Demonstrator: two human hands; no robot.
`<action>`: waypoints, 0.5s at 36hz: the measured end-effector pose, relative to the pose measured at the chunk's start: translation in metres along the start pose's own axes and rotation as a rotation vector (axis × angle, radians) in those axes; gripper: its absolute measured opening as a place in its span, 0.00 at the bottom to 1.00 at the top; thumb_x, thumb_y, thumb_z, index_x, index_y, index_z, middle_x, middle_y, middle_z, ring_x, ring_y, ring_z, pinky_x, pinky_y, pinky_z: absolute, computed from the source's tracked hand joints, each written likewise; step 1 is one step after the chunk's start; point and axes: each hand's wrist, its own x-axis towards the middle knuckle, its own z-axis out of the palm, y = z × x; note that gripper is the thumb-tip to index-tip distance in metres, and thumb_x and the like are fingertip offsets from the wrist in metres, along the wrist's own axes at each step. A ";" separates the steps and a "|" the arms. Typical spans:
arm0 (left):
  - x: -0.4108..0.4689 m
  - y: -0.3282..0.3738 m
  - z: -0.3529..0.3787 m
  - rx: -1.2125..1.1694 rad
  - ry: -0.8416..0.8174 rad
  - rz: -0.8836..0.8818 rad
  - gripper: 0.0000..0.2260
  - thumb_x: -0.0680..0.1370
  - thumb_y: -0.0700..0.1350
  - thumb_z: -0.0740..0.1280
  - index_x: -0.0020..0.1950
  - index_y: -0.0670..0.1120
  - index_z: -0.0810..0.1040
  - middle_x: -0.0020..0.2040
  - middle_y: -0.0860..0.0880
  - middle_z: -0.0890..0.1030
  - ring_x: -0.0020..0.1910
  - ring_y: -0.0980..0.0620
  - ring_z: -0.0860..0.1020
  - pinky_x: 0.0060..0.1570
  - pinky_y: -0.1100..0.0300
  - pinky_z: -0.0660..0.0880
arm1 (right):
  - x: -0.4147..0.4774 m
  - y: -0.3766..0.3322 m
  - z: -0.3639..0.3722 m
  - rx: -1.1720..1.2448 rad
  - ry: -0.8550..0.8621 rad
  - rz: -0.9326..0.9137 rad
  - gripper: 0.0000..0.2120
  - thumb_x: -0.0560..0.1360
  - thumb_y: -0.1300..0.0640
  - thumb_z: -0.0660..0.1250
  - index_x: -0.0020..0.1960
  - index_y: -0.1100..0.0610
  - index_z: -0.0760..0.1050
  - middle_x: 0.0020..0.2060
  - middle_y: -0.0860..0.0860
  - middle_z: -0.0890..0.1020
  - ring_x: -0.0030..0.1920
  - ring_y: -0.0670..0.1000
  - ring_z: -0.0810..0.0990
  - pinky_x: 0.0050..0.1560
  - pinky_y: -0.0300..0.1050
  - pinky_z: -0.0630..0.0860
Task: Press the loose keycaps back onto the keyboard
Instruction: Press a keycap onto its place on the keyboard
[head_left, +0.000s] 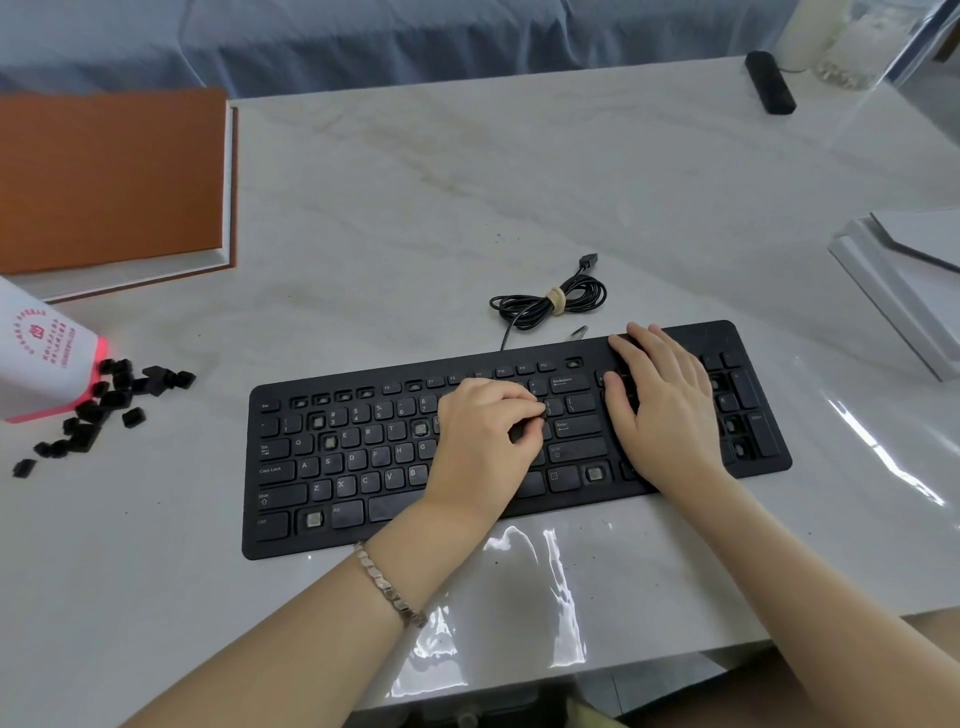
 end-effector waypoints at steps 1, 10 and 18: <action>0.001 -0.001 -0.001 0.013 0.003 0.015 0.04 0.66 0.38 0.71 0.38 0.44 0.85 0.40 0.51 0.83 0.45 0.56 0.71 0.47 0.51 0.70 | 0.000 0.000 0.000 0.000 0.001 0.000 0.21 0.76 0.50 0.54 0.62 0.59 0.75 0.64 0.55 0.75 0.66 0.57 0.69 0.67 0.47 0.57; 0.007 -0.014 -0.006 0.097 -0.091 0.208 0.03 0.69 0.38 0.70 0.39 0.42 0.85 0.41 0.49 0.82 0.47 0.53 0.70 0.47 0.53 0.66 | 0.000 -0.001 0.000 0.002 -0.011 0.005 0.22 0.76 0.49 0.53 0.63 0.59 0.74 0.64 0.55 0.74 0.67 0.56 0.68 0.67 0.48 0.57; 0.011 -0.020 -0.009 0.196 -0.156 0.381 0.05 0.71 0.37 0.68 0.40 0.40 0.83 0.41 0.47 0.81 0.48 0.50 0.69 0.45 0.53 0.70 | 0.000 -0.001 -0.001 0.005 -0.010 0.011 0.22 0.76 0.49 0.53 0.63 0.59 0.74 0.64 0.55 0.74 0.67 0.56 0.67 0.68 0.47 0.56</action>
